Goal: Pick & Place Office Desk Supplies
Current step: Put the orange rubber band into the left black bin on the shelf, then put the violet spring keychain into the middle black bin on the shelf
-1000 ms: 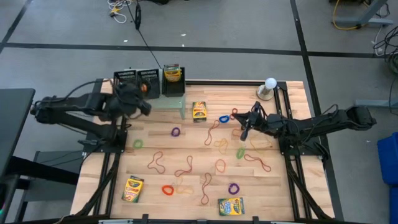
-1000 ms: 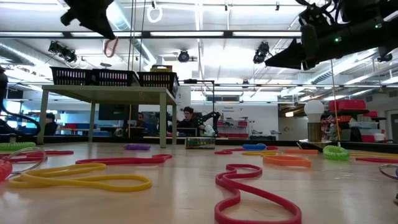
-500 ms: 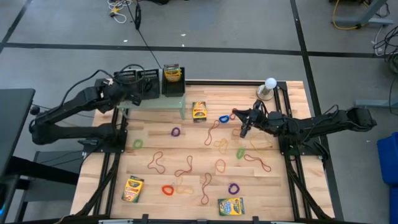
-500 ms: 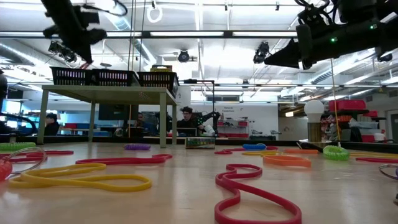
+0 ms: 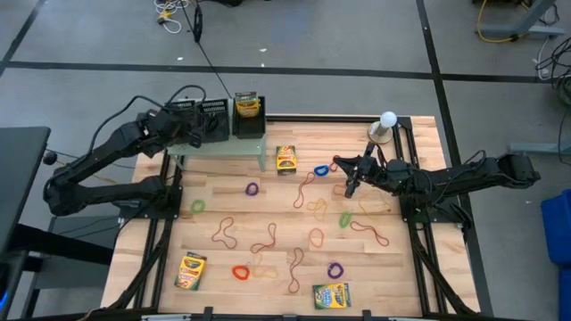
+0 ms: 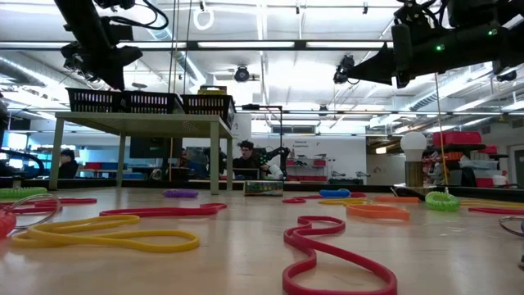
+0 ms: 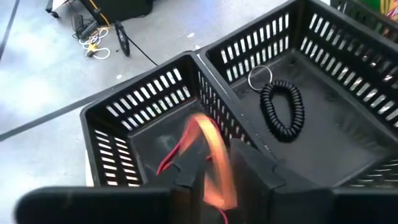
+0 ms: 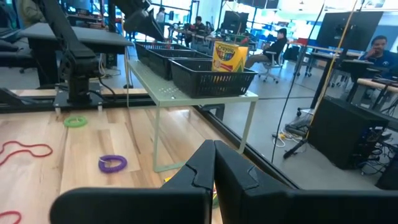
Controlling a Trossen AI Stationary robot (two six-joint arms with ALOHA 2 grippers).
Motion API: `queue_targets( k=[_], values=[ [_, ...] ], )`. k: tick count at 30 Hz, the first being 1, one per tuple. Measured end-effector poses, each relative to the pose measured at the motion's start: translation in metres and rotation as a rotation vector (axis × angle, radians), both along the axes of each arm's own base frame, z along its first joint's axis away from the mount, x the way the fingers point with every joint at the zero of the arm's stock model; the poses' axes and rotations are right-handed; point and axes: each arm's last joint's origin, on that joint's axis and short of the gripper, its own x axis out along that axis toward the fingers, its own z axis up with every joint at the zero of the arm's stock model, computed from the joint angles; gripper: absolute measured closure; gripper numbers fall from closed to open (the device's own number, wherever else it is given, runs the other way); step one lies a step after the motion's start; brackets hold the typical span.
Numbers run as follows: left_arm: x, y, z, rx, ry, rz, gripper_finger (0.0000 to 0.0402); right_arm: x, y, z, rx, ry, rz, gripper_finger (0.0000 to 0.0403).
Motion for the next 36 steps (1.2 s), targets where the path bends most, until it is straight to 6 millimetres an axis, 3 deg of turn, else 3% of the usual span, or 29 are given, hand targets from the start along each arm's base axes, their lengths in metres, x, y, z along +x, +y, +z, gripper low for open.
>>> queue_targets(
  k=[3,7,13,17,21,28,32,36],
  values=[
    [-0.001,0.0,0.003,0.003,0.016,-0.013,0.0289,0.0,0.0,0.0,0.0,0.0,0.0,0.0391],
    [-0.005,-0.005,0.023,0.038,-0.019,-0.03,0.027,0.0,0.0,0.0,0.0,0.0,0.0,0.0391],
    [-0.005,-0.02,0.034,0.074,-0.055,-0.158,0.0271,0.0,0.0,0.0,0.0,0.002,0.0,0.0391],
    [0.004,-0.034,0.021,0.048,-0.074,-0.294,0.0294,0.0,0.0,-0.001,-0.02,0.017,0.001,0.0391],
    [0.03,-0.053,-0.006,0.037,-0.109,-0.471,0.033,0.0,0.0,-0.001,-0.028,0.022,0.001,0.0391],
    [0.082,-0.111,-0.038,0.116,-0.213,-0.803,0.038,0.0,0.0,-0.003,-0.034,0.046,0.002,0.0391],
    [0.105,-0.141,-0.05,0.068,-0.285,-0.863,0.0392,0.0,0.0,-0.004,-0.033,0.055,0.002,0.0391],
    [0.124,-0.16,-0.072,-0.021,-0.274,-0.817,0.0391,0.0,0.0,-0.004,-0.031,0.06,0.002,0.0391]
  ],
)
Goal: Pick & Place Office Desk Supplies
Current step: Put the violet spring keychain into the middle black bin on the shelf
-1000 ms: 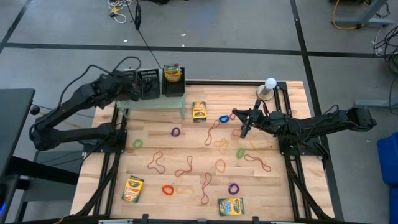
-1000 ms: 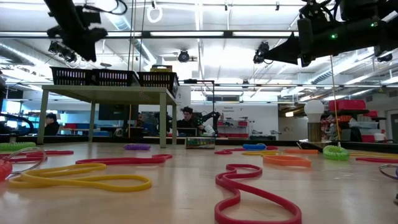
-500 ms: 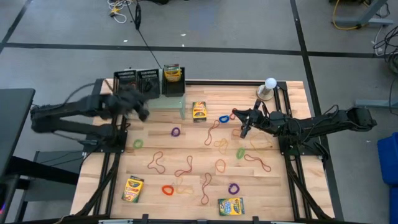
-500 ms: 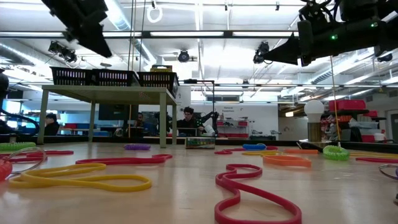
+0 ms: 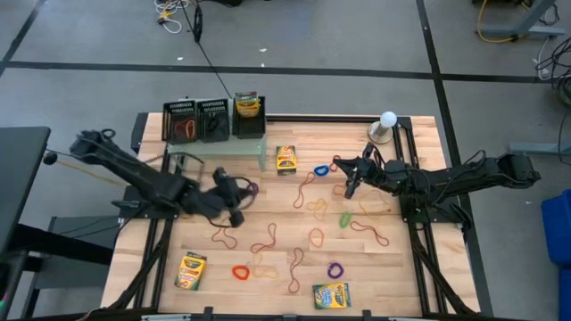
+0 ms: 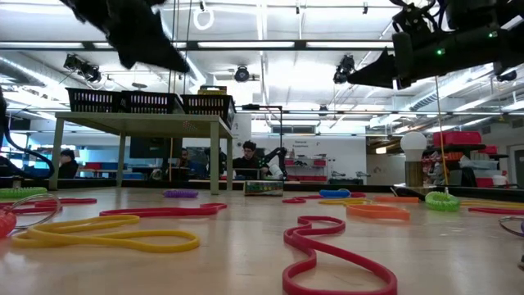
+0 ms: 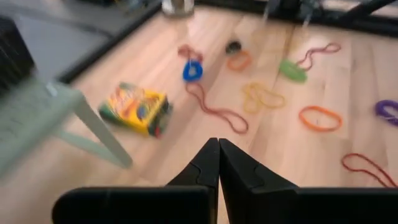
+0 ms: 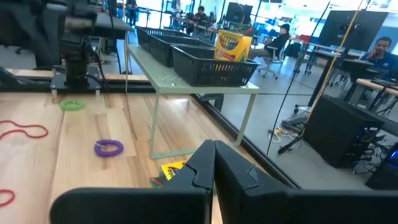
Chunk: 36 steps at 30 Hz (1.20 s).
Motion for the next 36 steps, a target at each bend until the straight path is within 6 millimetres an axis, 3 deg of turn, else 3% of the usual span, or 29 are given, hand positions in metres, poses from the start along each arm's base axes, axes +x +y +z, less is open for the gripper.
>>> queue_targets(
  k=[5,11,22,30,36],
  values=[
    [0.024,-0.005,-0.032,-0.057,0.098,0.107,0.0369,0.0,0.0,-0.001,-0.012,0.018,0.001,0.0391],
    [0.053,0.012,-0.06,-0.161,0.205,0.22,0.0317,0.0,0.0,-0.003,-0.024,0.042,0.021,0.0391],
    [0.071,0.043,-0.107,-0.196,0.368,0.339,0.0262,0.001,0.003,-0.005,-0.029,0.07,0.106,0.0391],
    [0.075,0.056,-0.122,-0.254,0.437,0.354,0.028,0.001,0.003,-0.005,-0.032,0.072,0.107,0.0391],
    [0.073,0.049,-0.118,-0.277,0.448,0.307,0.0367,0.001,0.003,-0.005,-0.032,0.071,0.108,0.0391]
  ],
)
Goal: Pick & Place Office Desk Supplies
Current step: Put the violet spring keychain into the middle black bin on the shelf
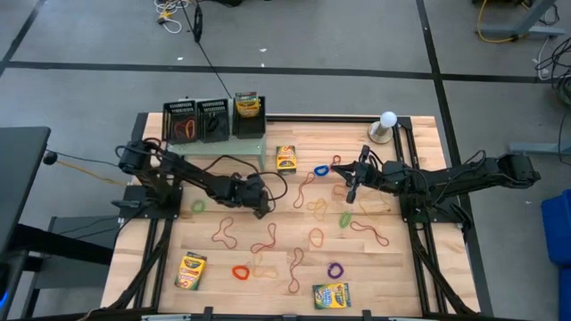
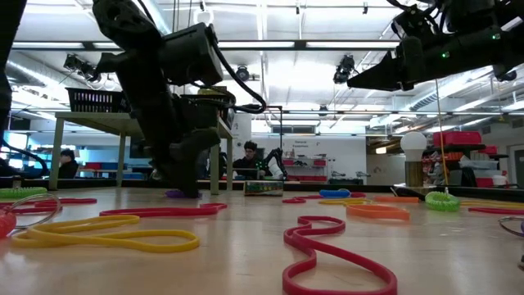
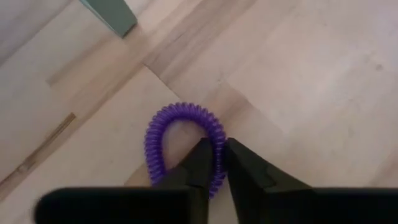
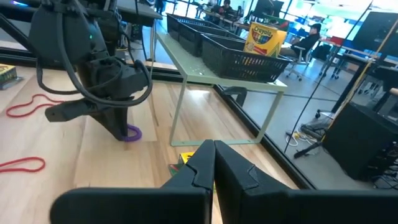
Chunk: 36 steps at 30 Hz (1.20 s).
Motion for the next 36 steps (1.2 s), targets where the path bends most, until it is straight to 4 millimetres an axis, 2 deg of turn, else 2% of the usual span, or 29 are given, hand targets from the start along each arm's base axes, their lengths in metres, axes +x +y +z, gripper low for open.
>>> queue_targets(
  k=[2,5,10,13,18,23,26,30,36],
  values=[
    [-0.002,-0.004,0.003,-0.015,0.0,-0.024,0.0387,0.0,0.0,0.0,0.0,-0.003,0.002,0.0391],
    [-0.005,-0.013,0.01,-0.049,-0.008,-0.06,0.0386,0.0,0.0,0.001,0.0,-0.012,0.002,0.0391],
    [-0.012,-0.028,0.039,-0.043,-0.062,-0.105,0.0385,0.0,0.0,0.0,0.011,0.0,0.0,0.0391],
    [-0.014,-0.039,0.068,-0.003,-0.086,-0.155,0.0386,0.0,0.001,-0.002,0.02,0.01,0.003,0.0391],
    [-0.02,-0.054,0.128,0.102,-0.132,-0.177,0.0386,0.0,0.001,-0.003,0.042,0.02,0.002,0.0391],
    [-0.029,-0.059,0.187,0.207,-0.134,-0.163,0.0386,0.0,0.002,-0.004,0.052,0.021,0.001,0.0391],
    [-0.036,-0.05,0.217,0.268,-0.101,-0.118,0.0386,-0.001,0.003,-0.005,0.089,0.026,0.009,0.0391],
    [-0.047,-0.027,0.247,0.343,-0.046,-0.023,0.0386,-0.001,0.007,-0.009,0.106,0.064,0.039,0.0391],
    [-0.063,0.028,0.27,0.377,0.069,0.107,0.0386,-0.001,0.007,-0.009,0.085,0.071,0.045,0.0391]
  ],
)
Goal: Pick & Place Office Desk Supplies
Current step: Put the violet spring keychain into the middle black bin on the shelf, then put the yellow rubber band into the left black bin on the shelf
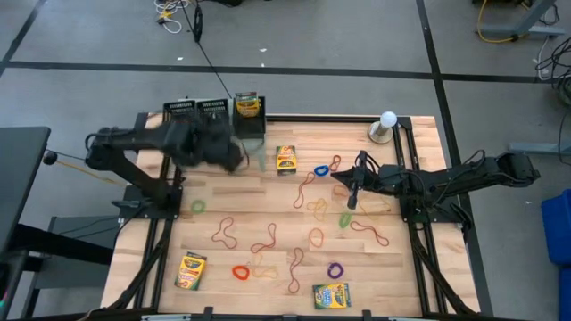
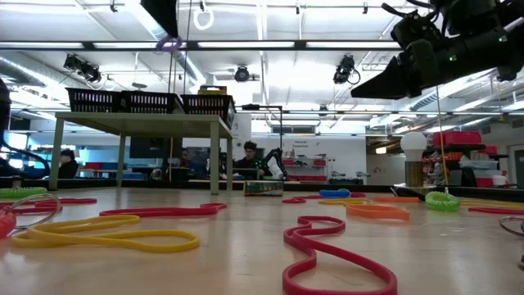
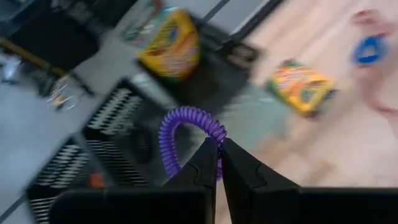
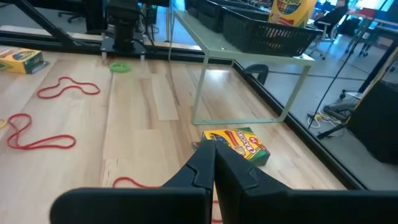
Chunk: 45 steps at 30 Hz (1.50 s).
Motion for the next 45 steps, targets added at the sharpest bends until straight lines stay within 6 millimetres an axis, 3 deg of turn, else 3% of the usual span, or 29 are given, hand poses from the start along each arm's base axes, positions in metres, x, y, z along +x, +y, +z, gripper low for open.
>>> queue_targets(
  k=[6,11,15,20,28,32,39,45],
  values=[
    [-0.019,0.065,0.009,-0.036,0.07,0.073,0.0386,0.0,0.0,0.001,-0.006,-0.005,-0.001,0.0391],
    [-0.028,0.108,-0.002,-0.15,0.064,0.013,0.0386,0.0,0.0,0.002,-0.006,-0.021,-0.001,0.0391],
    [-0.034,0.129,-0.026,-0.221,0.122,0.001,0.0386,0.0,0.0,0.002,-0.007,-0.021,-0.004,0.0391],
    [-0.038,0.14,-0.047,-0.249,0.186,0.007,0.0364,0.0,0.0,0.002,-0.007,-0.021,-0.004,0.0391],
    [-0.04,0.137,-0.047,-0.272,0.196,-0.049,0.0295,0.0,-0.001,0.002,-0.007,-0.021,-0.006,0.0391],
    [-0.043,0.131,-0.043,-0.238,0.227,-0.076,0.0282,0.0,-0.001,0.002,-0.009,-0.022,-0.034,0.0391],
    [-0.035,0.089,-0.034,-0.149,0.022,-0.181,0.032,0.0,-0.003,0.002,0.008,-0.028,-0.097,0.0391],
    [-0.017,0.04,-0.068,-0.054,-0.242,-0.435,0.0366,0.0,-0.003,0.002,0.031,-0.036,-0.103,0.0391]
  ],
)
